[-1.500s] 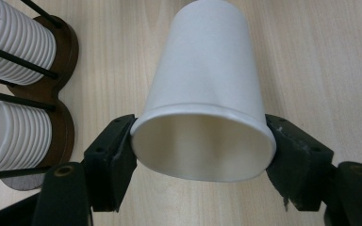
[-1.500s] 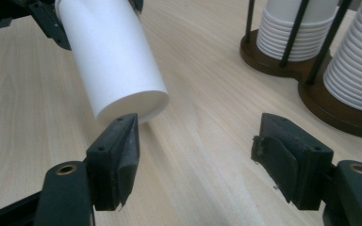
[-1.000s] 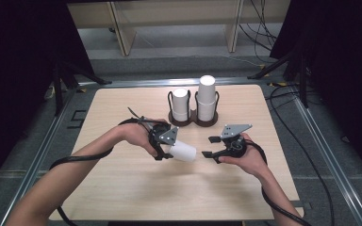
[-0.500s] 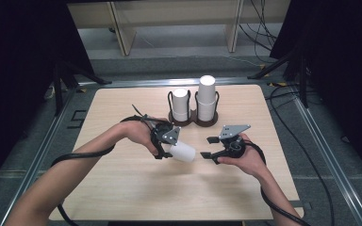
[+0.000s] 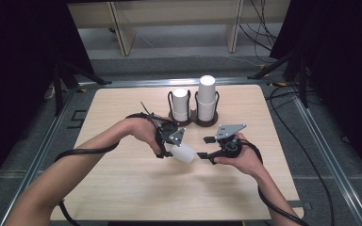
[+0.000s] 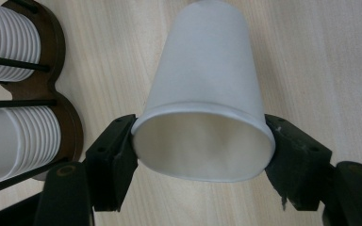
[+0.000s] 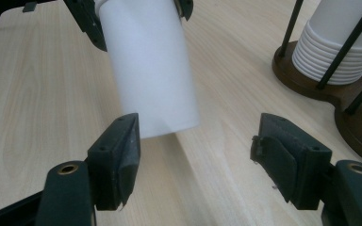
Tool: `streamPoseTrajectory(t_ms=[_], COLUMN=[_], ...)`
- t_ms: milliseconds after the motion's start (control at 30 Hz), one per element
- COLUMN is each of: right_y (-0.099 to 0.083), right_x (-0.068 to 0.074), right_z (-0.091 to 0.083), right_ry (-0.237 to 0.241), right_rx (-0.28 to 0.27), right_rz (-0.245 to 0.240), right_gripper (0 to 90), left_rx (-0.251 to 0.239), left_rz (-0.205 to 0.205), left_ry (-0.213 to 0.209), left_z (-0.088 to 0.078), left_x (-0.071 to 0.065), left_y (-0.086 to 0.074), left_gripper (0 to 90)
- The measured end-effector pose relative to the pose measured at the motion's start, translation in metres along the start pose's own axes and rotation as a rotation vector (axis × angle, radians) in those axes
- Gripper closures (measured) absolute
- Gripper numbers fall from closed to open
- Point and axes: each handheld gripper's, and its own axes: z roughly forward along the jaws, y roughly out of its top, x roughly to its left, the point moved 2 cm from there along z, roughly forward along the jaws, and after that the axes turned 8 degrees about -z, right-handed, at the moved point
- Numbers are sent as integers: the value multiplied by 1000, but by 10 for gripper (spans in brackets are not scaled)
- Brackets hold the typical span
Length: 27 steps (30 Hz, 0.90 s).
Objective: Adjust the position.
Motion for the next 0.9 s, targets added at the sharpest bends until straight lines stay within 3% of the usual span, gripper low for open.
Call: streamPoseTrajectory(t_ms=[367, 467, 500, 900], right_y=[10, 12, 13, 18], right_x=[2, 2, 3, 5], right_z=[8, 10, 10, 19], right_ry=[7, 13, 22, 24], right_rx=[4, 2, 15, 17], right_rz=[-38, -44, -26, -45], right_gripper=[320, 320, 321, 320], left_rx=[53, 55, 59, 108], left_rz=[29, 19, 20, 31], left_ry=[-10, -9, -7, -15], left_z=[1, 1, 1, 1], left_x=[4, 5, 6, 8], left_y=[3, 4, 5, 11], left_gripper=[305, 305, 305, 305])
